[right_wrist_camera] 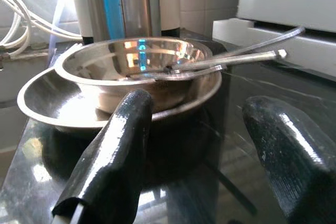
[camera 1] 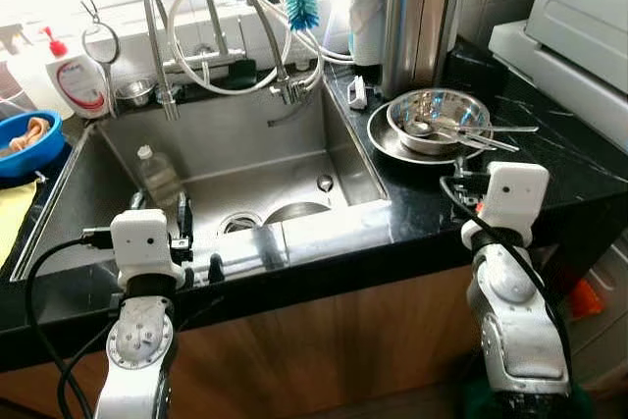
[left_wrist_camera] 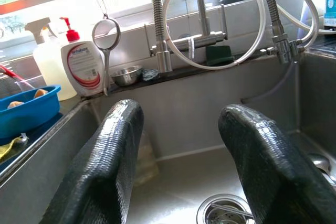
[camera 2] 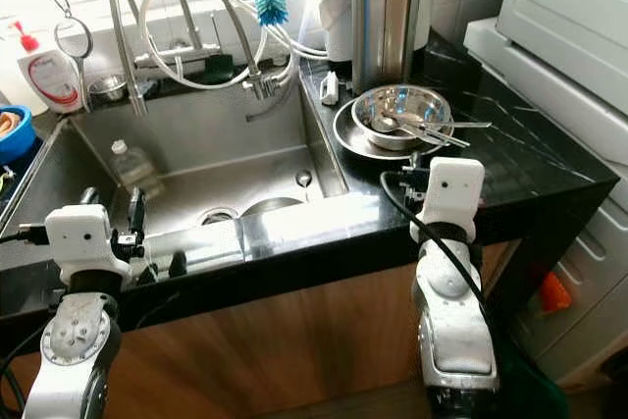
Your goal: Kitchen organization
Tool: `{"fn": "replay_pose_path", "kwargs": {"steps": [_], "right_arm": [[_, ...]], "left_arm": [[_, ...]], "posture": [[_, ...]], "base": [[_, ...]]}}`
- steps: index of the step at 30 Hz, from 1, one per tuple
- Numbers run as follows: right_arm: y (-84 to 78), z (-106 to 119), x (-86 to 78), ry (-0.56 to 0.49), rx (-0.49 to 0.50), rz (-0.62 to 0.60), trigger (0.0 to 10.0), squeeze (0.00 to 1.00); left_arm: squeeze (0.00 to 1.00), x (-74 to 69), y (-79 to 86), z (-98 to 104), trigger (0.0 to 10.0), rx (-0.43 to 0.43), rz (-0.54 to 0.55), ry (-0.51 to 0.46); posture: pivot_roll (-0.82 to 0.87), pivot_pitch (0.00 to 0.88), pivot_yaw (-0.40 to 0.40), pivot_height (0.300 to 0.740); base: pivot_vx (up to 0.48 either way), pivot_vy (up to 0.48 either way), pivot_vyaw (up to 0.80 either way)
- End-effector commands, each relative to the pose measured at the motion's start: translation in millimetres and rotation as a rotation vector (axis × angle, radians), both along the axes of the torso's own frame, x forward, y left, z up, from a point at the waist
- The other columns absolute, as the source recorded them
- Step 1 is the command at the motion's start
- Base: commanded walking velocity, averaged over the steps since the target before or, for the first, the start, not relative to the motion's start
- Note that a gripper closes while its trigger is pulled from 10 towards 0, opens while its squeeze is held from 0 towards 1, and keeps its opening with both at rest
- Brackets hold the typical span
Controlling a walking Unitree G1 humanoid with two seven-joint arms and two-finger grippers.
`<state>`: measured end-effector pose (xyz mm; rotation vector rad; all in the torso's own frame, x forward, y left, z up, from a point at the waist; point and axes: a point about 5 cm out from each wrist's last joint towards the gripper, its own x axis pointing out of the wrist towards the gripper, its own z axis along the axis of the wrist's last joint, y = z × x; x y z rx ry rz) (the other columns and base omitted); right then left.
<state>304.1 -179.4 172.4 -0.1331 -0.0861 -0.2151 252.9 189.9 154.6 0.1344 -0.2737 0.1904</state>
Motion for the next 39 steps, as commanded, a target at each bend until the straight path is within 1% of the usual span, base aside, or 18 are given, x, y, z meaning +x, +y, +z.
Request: {"fn": "replay_pose_path", "kwargs": {"steps": [1, 12, 23, 26, 35, 39], "right_arm": [[5.9, 2, 6.0, 0.010, -0.001, 0.033, 10.0, 0.00], [3.3, 6, 12.6, 0.008, -0.010, 0.043, 10.0, 0.00], [5.1, 2, 14.8, 0.033, -0.015, 0.062, 10.0, 0.00], [6.2, 0, 17.1, 0.055, -0.028, 0.077, 10.0, 0.00], [6.0, 3, 19.2, 0.046, -0.032, 0.087, 10.0, 0.00], [9.2, 5, 20.2, 0.032, -0.035, 0.112, 10.0, 0.00]], "left_arm": [[0.00, 1.3, 2.4, 2, 10.0, 0.020, 0.018, -0.008], [0.00, 1.1, 3.1, 3, 10.0, 0.019, 0.026, -0.011], [0.00, 1.5, 3.2, 3, 10.0, 0.020, 0.028, -0.009], [0.00, 1.6, 3.4, 3, 10.0, 0.019, 0.029, -0.009], [0.00, 2.1, 3.0, 3, 10.0, 0.017, 0.031, -0.014], [0.00, 2.4, 3.6, 3, 10.0, 0.015, 0.035, -0.016]], "posture": [[-0.24, 0.000, 0.135, 0.740], [-0.23, 0.000, 0.131, 0.740], [-0.23, 0.000, 0.129, 0.740], [-0.23, 0.000, 0.129, 0.740], [-0.23, 0.000, 0.128, 0.740], [-0.23, 0.000, 0.127, 0.740]], "base": [[0.000, 0.000, 0.00], [0.000, 0.000, 0.00], [0.000, 0.000, 0.00], [0.000, 0.000, 0.00], [0.000, 0.000, 0.00], [0.000, 0.000, 0.00]]}}
